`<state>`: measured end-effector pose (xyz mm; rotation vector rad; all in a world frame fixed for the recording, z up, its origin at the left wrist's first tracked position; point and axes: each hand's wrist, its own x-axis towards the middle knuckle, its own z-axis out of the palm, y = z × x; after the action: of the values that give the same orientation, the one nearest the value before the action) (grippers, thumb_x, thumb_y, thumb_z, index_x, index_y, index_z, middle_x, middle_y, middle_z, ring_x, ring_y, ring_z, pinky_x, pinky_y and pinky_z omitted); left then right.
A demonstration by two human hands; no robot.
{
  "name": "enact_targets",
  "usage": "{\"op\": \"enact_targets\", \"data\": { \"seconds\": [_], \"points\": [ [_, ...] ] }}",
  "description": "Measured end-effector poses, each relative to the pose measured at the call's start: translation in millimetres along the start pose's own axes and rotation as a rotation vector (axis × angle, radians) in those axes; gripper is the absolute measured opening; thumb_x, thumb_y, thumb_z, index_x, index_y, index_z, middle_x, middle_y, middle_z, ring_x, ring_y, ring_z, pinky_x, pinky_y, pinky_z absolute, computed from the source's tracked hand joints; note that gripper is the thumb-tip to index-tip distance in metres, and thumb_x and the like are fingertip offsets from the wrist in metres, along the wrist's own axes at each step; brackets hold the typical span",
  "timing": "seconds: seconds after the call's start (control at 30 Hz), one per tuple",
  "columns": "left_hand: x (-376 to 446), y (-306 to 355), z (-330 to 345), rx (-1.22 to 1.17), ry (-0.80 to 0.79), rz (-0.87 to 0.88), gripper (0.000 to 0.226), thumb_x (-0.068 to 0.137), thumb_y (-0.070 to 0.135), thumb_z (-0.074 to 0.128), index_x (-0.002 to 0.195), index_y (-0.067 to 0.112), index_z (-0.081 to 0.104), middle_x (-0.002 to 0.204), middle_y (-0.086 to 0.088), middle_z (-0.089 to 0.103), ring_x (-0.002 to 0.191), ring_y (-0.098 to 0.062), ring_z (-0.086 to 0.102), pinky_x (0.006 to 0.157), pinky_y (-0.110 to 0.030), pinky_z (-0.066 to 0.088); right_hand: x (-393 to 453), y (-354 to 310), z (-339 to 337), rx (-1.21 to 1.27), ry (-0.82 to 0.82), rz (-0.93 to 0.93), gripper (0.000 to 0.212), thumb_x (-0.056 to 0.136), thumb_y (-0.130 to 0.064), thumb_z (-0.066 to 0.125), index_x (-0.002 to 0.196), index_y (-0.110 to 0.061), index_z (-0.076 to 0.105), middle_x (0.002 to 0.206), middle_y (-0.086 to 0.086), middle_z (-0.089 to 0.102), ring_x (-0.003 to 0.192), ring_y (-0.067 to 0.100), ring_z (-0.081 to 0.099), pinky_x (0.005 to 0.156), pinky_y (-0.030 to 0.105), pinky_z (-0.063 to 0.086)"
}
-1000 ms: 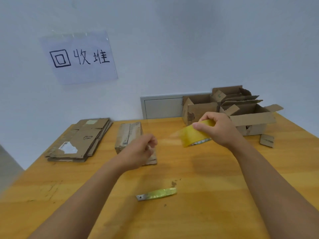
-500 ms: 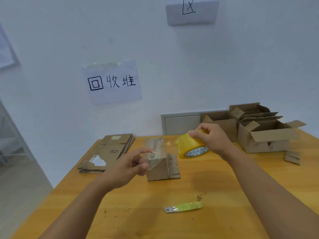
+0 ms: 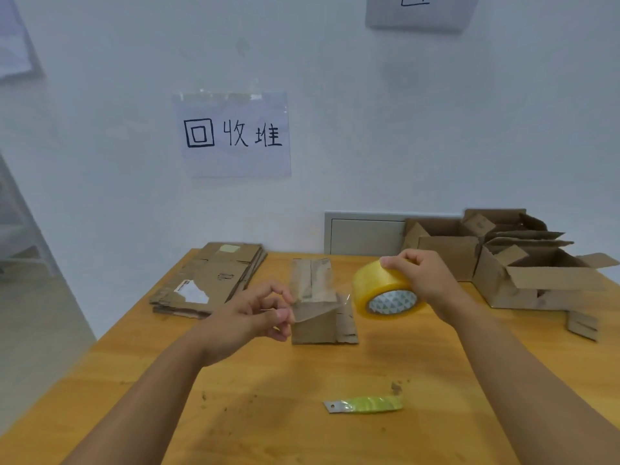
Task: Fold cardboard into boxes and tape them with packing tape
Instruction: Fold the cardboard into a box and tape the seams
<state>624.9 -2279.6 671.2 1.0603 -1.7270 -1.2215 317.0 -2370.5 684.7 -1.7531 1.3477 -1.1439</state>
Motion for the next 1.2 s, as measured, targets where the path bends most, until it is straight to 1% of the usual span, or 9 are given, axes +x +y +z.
{"op": "enact_targets", "data": {
  "seconds": [0.1,0.17,0.27,0.33,0.43,0.63,0.8,0.97,1.2],
  "points": [
    [2.4,-5.3,0.3,-0.022,0.035,-0.006,0.022,0.100,0.005,0.052,0.097,0.015,0.072,0.090,-0.007,0.066,0.086,-0.022,0.065,0.082,-0.032,0.055,3.5,3.2,4.9,0.018,-0.005,0.049,0.041,0.088,-0.039,0.069,0.082,0.002,0.062,0.088,0.019,0.061,0.083,0.034,0.062,0.070,0.039,0.048],
    [5.2,-9.5,0.4,-0.060,0.108,-0.021,0.027,0.100,0.004,0.052,0.100,0.019,0.074,0.089,-0.007,0.067,0.086,-0.023,0.065,0.082,-0.032,0.056,4.0,4.8,7.6,0.031,-0.018,0.076,0.040,0.087,-0.040,0.070,0.078,-0.001,0.062,0.080,0.013,0.058,0.076,0.029,0.059,0.068,0.039,0.046],
    [8.7,-13.1,-0.2,-0.114,0.146,-0.033,0.033,0.098,0.000,0.055,0.123,0.022,0.057,0.088,-0.010,0.065,0.085,-0.025,0.065,0.081,-0.034,0.055,3.8,6.9,9.4,0.038,-0.030,0.115,0.038,0.087,-0.041,0.070,0.078,-0.005,0.063,0.079,0.008,0.058,0.075,0.024,0.058,0.068,0.038,0.046],
    [10.9,-12.9,-0.7,-0.098,0.153,-0.077,0.038,0.095,0.001,0.059,0.127,0.020,0.049,0.088,-0.011,0.065,0.085,-0.024,0.065,0.081,-0.034,0.055,2.9,7.0,9.1,0.033,-0.037,0.124,0.033,0.087,-0.041,0.069,0.075,-0.011,0.061,0.078,0.006,0.058,0.075,0.023,0.059,0.068,0.037,0.047],
    [15.0,-12.0,-0.8,-0.001,0.194,-0.170,0.026,0.091,0.006,0.064,0.116,0.012,0.058,0.087,-0.007,0.068,0.084,-0.019,0.065,0.081,-0.034,0.055,1.8,6.5,8.1,0.021,-0.039,0.113,0.032,0.087,-0.040,0.069,0.075,-0.012,0.059,0.079,0.007,0.058,0.075,0.023,0.058,0.067,0.035,0.046],
    [22.8,-17.2,4.1,0.162,0.373,-0.270,0.013,0.091,0.008,0.061,0.102,0.015,0.063,0.085,-0.001,0.069,0.082,-0.014,0.062,0.078,-0.033,0.048,-4.0,2.4,11.8,0.005,-0.044,0.068,0.037,0.086,-0.040,0.070,0.081,-0.005,0.061,0.084,0.012,0.058,0.077,0.024,0.057,0.069,0.037,0.047],
    [23.8,-20.4,8.0,0.146,0.440,-0.299,0.010,0.092,0.005,0.059,0.096,0.013,0.063,0.087,-0.004,0.067,0.084,-0.018,0.062,0.076,-0.032,0.048,-9.4,-2.1,14.5,0.003,-0.049,0.037,0.032,0.088,-0.040,0.069,0.078,-0.011,0.059,0.084,0.008,0.059,0.078,0.021,0.058,0.067,0.035,0.048],
    [24.1,-20.8,13.5,-0.007,0.504,-0.343,0.012,0.095,0.011,0.056,0.086,0.012,0.063,0.082,-0.003,0.063,0.078,-0.017,0.060,0.070,-0.031,0.047,-12.2,-2.4,14.7,0.018,-0.031,0.045,0.034,0.088,-0.041,0.068,0.080,-0.009,0.058,0.085,0.010,0.057,0.078,0.022,0.056,0.069,0.036,0.047],
    [31.4,-27.3,23.4,-0.002,0.587,-0.324,0.016,0.099,0.020,0.058,0.090,0.009,0.066,0.085,-0.006,0.064,0.077,-0.017,0.060,0.072,-0.031,0.050,-15.3,3.3,14.1,0.031,0.000,0.077,0.038,0.088,-0.043,0.067,0.078,-0.008,0.058,0.087,0.015,0.058,0.083,0.031,0.059,0.074,0.043,0.050]
  ]
}}
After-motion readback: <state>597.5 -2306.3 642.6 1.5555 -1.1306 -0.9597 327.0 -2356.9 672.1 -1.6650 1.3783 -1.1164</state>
